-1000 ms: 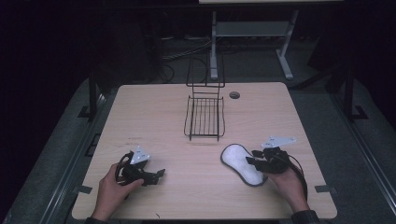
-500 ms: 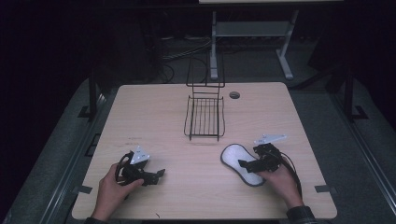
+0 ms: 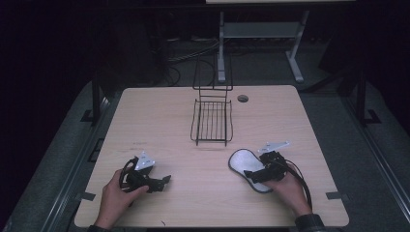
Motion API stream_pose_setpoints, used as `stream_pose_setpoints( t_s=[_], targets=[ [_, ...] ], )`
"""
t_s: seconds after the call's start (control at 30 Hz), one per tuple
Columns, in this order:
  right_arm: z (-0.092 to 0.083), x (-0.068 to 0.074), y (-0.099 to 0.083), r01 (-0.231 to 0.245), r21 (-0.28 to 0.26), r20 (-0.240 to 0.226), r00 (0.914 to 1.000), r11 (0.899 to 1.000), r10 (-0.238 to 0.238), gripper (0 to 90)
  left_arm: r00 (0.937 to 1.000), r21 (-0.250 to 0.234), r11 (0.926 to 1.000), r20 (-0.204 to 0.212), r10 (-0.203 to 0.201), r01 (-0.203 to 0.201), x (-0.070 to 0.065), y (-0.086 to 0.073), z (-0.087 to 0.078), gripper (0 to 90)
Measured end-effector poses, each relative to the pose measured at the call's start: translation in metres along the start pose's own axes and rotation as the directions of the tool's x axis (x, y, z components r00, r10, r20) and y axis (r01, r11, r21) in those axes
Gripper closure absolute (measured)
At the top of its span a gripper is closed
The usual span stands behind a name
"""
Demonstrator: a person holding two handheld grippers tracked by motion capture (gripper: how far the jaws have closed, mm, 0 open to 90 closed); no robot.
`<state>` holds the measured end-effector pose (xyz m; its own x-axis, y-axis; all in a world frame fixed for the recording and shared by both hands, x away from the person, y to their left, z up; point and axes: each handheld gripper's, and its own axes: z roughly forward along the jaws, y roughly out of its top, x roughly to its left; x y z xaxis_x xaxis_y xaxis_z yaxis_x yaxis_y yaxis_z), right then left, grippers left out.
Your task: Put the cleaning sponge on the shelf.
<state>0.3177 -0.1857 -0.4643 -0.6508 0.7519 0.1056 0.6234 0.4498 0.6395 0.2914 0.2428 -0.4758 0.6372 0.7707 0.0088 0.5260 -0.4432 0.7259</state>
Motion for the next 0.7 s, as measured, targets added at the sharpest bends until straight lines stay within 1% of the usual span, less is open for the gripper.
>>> stream_pose_setpoints(
  t_s=[0.3, 0.37, 0.43, 0.47, 0.7],
  targets=[
    [0.0028, 0.0017, 0.0000, 0.023, 0.016, 0.006, 0.9997, 1.000, -0.023, 10.3, 1.0000, 0.000, 1.0000, 0.000, 0.001, -0.001, 0.0000, 0.0000, 0.0000, 12.6],
    [0.0047, 0.0024, 0.0000, 0.025, 0.032, -0.004, 0.9997, 0.999, -0.025, 10.6, 1.0000, 0.000, 1.0000, 0.000, 0.001, -0.001, 0.0000, 0.0000, 0.0000, 12.6],
    [0.0056, 0.0023, -0.0001, 0.025, 0.034, -0.012, 0.9996, 0.999, -0.025, 11.2, 1.0000, 0.000, 1.0000, 0.000, 0.001, -0.001, 0.0000, 0.0000, -0.0001, 12.6],
    [0.0053, 0.0021, 0.0000, 0.032, 0.034, -0.016, 0.9994, 0.999, -0.031, 12.9, 1.0000, 0.000, 1.0000, 0.000, 0.001, -0.001, 0.0000, 0.0000, 0.0000, 12.6],
    [0.0047, 0.0024, 0.0011, 0.035, 0.043, -0.017, 0.9992, 0.998, -0.035, 14.2, 1.0000, 0.000, 1.0000, 0.001, 0.001, -0.001, -0.0001, -0.0001, -0.0001, 12.6]
  ],
)
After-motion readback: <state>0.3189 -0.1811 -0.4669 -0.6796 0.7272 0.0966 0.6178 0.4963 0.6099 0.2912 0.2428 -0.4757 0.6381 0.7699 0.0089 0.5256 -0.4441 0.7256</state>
